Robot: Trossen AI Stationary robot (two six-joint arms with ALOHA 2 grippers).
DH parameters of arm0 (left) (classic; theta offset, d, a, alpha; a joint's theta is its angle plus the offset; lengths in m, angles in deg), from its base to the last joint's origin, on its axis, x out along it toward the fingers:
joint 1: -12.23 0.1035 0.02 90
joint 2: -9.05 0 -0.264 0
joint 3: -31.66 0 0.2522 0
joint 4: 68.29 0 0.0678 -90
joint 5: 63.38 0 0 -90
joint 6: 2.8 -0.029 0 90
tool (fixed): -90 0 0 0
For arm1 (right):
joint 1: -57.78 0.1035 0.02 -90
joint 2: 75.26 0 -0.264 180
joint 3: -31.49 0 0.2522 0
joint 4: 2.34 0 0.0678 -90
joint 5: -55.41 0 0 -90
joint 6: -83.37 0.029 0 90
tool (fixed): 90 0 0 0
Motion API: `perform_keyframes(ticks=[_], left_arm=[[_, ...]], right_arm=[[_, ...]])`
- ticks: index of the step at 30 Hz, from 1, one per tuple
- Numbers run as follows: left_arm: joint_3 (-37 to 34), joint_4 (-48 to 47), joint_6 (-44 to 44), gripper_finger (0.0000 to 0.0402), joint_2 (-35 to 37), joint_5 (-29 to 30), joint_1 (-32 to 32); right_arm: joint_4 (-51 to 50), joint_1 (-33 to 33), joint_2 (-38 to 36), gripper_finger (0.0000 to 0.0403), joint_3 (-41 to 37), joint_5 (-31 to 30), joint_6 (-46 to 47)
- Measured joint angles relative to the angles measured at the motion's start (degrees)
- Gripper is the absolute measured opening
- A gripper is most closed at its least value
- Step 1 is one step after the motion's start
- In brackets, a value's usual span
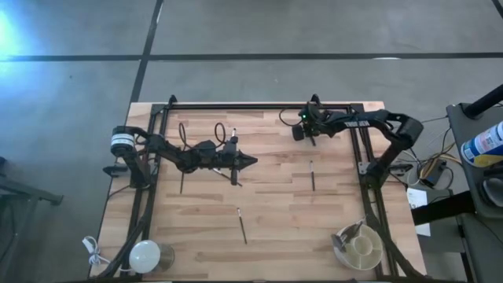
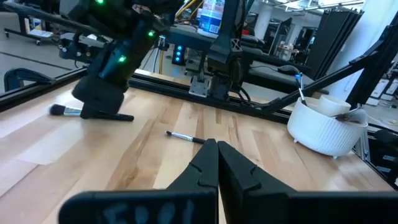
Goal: Put items in baskets/containers
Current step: Put the black blush brush into the white organizer
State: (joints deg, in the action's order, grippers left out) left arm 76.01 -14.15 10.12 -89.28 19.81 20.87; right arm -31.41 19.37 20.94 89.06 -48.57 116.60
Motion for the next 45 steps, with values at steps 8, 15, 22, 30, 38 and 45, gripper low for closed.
perform_keyframes(ticks=[8, 15, 22, 30, 38, 45], left_arm=[[0.0, -0.5, 1.8, 0.0, 0.0, 2.2, 0.2], [0.6, -0.7, 5.5, 0.0, 0.0, 3.1, 0.2], [2.8, -0.7, 9.1, 0.0031, 0.0, 2.9, 0.2], [7.6, -1.1, 11.7, 0.0095, 0.0, 3.1, 0.1], [14.0, -6.8, 11.6, 0.0117, 0.0, 5.1, 0.0], [15.6, -8.4, 10.5, 0.0117, 0.0, 8.7, 0.1]], right_arm=[[0.3, 5.1, -6.5, 0.0034, -5.7, 0.8, -2.1], [11.8, 13.4, -17.9, 0.0034, -16.0, 2.3, -0.5], [33.8, 23.1, -26.9, 0.0034, -24.4, 2.6, -0.8], [54.5, 31.8, -27.2, 0.0034, -25.4, 0.5, -8.5], [54.6, 36.7, -22.5, 0.0033, -18.7, -4.5, -16.0], [54.6, 38.1, -17.8, 0.0034, -14.8, -4.7, -20.2]])
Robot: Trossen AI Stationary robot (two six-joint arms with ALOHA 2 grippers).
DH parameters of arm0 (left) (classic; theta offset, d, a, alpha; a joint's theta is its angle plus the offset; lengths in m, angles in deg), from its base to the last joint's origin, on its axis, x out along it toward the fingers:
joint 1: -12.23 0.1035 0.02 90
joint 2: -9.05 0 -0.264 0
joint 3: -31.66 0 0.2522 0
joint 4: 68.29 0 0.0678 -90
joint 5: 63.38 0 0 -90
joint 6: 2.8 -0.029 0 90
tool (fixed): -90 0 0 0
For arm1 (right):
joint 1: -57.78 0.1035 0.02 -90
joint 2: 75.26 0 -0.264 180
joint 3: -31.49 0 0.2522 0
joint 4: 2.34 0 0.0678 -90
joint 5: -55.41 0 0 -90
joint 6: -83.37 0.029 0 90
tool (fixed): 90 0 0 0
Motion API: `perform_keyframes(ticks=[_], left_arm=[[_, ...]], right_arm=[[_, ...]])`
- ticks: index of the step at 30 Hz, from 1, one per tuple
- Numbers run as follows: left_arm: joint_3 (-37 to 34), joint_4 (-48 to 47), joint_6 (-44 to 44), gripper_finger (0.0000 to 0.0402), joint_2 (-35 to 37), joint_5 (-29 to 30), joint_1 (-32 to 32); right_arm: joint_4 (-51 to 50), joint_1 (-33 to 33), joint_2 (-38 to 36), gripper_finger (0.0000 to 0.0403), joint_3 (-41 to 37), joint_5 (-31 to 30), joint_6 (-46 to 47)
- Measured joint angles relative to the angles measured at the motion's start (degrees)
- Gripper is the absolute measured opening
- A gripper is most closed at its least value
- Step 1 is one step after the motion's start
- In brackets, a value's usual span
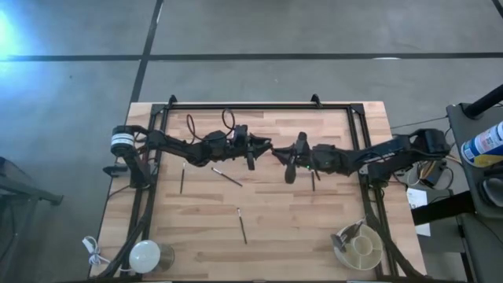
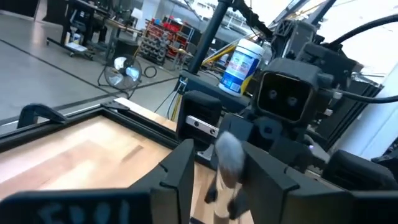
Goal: Put items in baskets/containers
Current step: Put the black blush brush into the white organizer
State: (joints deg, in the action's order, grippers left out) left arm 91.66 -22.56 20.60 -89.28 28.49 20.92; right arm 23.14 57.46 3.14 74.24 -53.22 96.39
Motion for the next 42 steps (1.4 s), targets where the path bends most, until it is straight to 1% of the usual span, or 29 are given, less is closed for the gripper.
perform_keyframes(ticks=[3, 5, 7, 9, 10, 11, 15, 20, 22, 25, 28, 31, 34, 37, 42], left_arm=[[0.0, 0.0, -0.8, 0.0114, 0.0, 0.0, 0.0], [-0.1, 0.0, -0.8, 0.01, 0.0, 0.0, 0.0], [-0.1, 0.0, -0.8, 0.0072, 0.0, -0.4, 0.1], [-0.1, 0.0, -1.8, 0.0029, 0.0, -0.9, 0.1], [-0.1, 0.0, -2.4, 0.0015, 0.0, -1.1, 0.1], [-0.1, 0.1, -2.7, 0.001, 0.0, -1.1, 0.1], [-0.1, 0.0, -3.7, 0.0003, 0.0, -1.4, 0.1], [-0.1, 0.0, -4.8, 0.0002, 0.1, -5.7, 0.2], [0.2, -0.1, -5.9, 0.0001, 0.1, -8.1, 0.2], [1.0, -0.4, -7.4, 0.0001, 0.1, -10.9, -0.1], [1.8, -1.6, -8.5, 0.0001, 0.1, -11.8, -0.4], [2.1, -2.2, -9.0, 0.0001, 0.1, -11.8, -0.6], [2.2, -2.1, -9.3, 0.0, 0.1, -11.8, -0.7], [2.2, -2.1, -9.3, 0.0, 0.1, -11.8, -0.7], [2.2, -2.0, -8.3, 0.0001, 0.2, -11.8, -0.7]], right_arm=[[-0.1, 0.1, 1.5, 0.0033, 0.6, 0.0, -0.2], [0.0, 0.1, 2.3, 0.0033, 1.0, 0.0, -0.2], [-0.1, 0.1, 2.7, 0.0034, 1.2, 0.6, -0.4], [-0.8, 0.1, 2.8, 0.0036, 1.5, 1.8, -0.8], [-1.5, 0.1, 2.5, 0.0043, 1.6, 2.0, -0.5], [-2.3, 0.1, 2.1, 0.0054, 1.7, 2.0, 0.0], [-6.3, 0.1, -1.2, 0.0107, 1.8, 2.0, 0.3], [-14.2, 0.1, -5.9, 0.0159, 2.2, 2.4, 0.2], [-17.4, -0.3, -6.9, 0.0171, 3.5, 4.4, 0.0], [-21.6, -1.5, -6.6, 0.0178, 6.4, 10.7, -0.2], [-25.2, -2.9, -5.0, 0.0175, 10.2, 15.8, -0.1], [-29.7, -3.8, -2.8, 0.0167, 13.9, 17.4, -0.1], [-30.9, -4.2, -0.7, 0.0149, 16.0, 19.3, -0.2], [-31.0, -4.0, 0.9, 0.0116, 16.7, 20.5, -0.2], [-31.1, -3.6, 0.4, 0.0035, 16.2, 20.4, -0.2]])
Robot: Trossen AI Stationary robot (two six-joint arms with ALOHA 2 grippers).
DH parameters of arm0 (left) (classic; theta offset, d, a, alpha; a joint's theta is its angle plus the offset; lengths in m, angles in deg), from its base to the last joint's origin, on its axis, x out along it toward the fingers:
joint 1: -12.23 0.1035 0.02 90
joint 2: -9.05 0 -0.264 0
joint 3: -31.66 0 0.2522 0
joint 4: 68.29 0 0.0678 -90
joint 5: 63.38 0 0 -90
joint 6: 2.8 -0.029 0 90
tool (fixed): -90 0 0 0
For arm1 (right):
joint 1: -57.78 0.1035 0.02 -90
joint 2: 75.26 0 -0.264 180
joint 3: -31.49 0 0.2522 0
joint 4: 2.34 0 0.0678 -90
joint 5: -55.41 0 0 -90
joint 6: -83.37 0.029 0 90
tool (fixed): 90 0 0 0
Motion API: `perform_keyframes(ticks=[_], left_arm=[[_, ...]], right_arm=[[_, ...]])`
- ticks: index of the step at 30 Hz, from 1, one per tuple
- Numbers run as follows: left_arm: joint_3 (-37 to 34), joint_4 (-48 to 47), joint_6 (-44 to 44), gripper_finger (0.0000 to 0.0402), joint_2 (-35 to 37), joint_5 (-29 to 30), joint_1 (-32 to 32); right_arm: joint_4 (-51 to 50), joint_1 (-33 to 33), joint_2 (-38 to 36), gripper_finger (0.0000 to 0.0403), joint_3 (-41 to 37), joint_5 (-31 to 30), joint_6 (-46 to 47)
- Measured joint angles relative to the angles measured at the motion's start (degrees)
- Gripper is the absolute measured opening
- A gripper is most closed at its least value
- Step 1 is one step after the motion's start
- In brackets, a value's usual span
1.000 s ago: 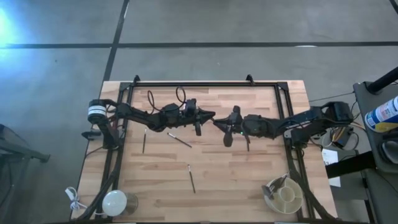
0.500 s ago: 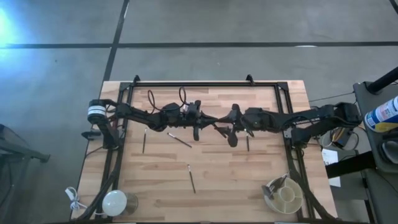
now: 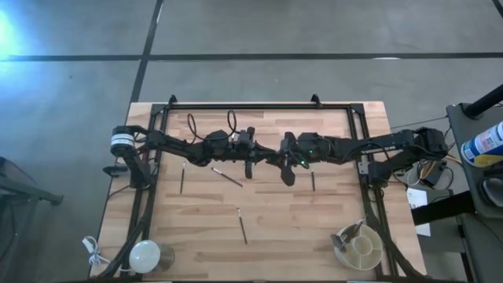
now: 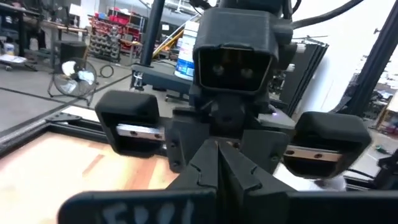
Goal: Put items in baskets/containers
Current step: Put the black blush brush into the white organizer
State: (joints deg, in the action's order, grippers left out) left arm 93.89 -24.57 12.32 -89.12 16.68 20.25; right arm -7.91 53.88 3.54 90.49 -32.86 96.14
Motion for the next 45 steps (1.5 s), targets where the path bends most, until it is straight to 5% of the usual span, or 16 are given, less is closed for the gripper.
perform_keyframes(ticks=[12, 28, 36, 45], left_arm=[[-3.7, -0.6, 2.3, 0.0057, 4.4, 0.3, 0.5], [-8.5, -0.5, 1.0, 0.0061, 4.8, 0.8, 0.5], [-8.5, -0.6, 0.5, 0.0061, 4.8, 0.8, 0.5], [-8.5, -1.1, 0.8, 0.0061, 4.8, 0.8, 0.5]], right_arm=[[-10.0, 11.9, -12.3, 0.003, -3.1, -0.9, 0.1], [-32.6, 51.4, -35.2, 0.003, -6.3, -21.7, 23.6], [-35.9, 69.1, -35.4, 0.003, -6.3, -34.6, 38.5], [-28.3, 78.4, -28.7, 0.003, -9.3, -42.1, 48.3]])
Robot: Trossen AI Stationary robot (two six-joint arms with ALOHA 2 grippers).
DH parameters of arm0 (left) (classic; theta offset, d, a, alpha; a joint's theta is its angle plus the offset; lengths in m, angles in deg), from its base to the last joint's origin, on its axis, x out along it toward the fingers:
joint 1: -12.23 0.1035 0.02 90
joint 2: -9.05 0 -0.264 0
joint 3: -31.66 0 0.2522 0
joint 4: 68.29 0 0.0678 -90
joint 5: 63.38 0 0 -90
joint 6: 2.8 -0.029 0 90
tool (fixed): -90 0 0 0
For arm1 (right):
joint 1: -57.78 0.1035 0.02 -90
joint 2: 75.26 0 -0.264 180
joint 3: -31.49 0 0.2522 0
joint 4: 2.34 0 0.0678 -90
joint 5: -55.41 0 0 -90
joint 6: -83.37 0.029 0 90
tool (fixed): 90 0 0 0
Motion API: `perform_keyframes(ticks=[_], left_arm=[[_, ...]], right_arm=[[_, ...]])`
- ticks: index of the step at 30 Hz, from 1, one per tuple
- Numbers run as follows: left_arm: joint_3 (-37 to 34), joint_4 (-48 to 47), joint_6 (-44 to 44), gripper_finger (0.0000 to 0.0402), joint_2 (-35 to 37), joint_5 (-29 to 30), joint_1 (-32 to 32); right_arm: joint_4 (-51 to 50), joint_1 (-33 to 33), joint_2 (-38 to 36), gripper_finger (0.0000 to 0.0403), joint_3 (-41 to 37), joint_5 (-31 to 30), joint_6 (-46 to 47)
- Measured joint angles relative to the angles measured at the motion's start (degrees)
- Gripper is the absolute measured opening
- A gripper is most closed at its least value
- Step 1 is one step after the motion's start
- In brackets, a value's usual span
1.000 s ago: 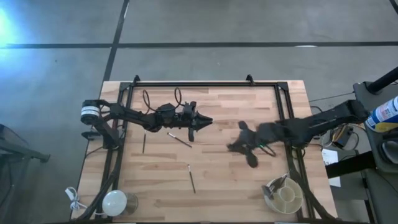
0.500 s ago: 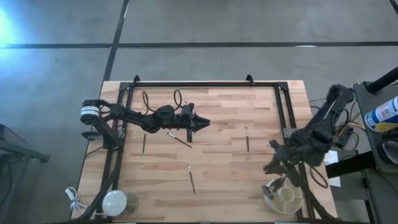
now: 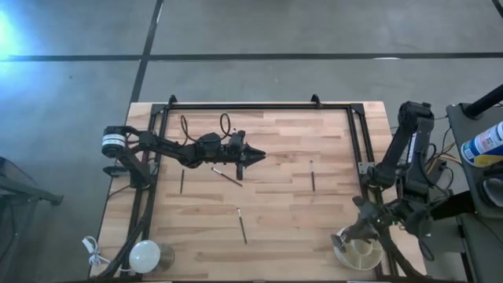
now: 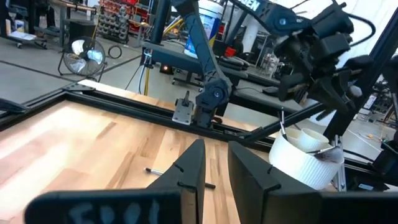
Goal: Put items in baskets/containers
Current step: Put the black blush brush into the white organizer
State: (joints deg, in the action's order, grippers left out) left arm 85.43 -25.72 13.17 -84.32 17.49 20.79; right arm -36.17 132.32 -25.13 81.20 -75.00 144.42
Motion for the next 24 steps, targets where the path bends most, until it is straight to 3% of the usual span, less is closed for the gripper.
perform_keyframes(ticks=[13, 24], left_arm=[[0.0, -2.2, 0.5, 0.0061, 0.0, 0.0, 0.0], [0.0, -2.2, 2.2, 0.0061, 0.0, 0.2, 0.0]], right_arm=[[2.9, 2.5, 13.3, 0.0034, -1.5, -3.2, 6.1], [2.3, 2.5, 13.8, 0.0072, -1.5, -2.1, 9.1]])
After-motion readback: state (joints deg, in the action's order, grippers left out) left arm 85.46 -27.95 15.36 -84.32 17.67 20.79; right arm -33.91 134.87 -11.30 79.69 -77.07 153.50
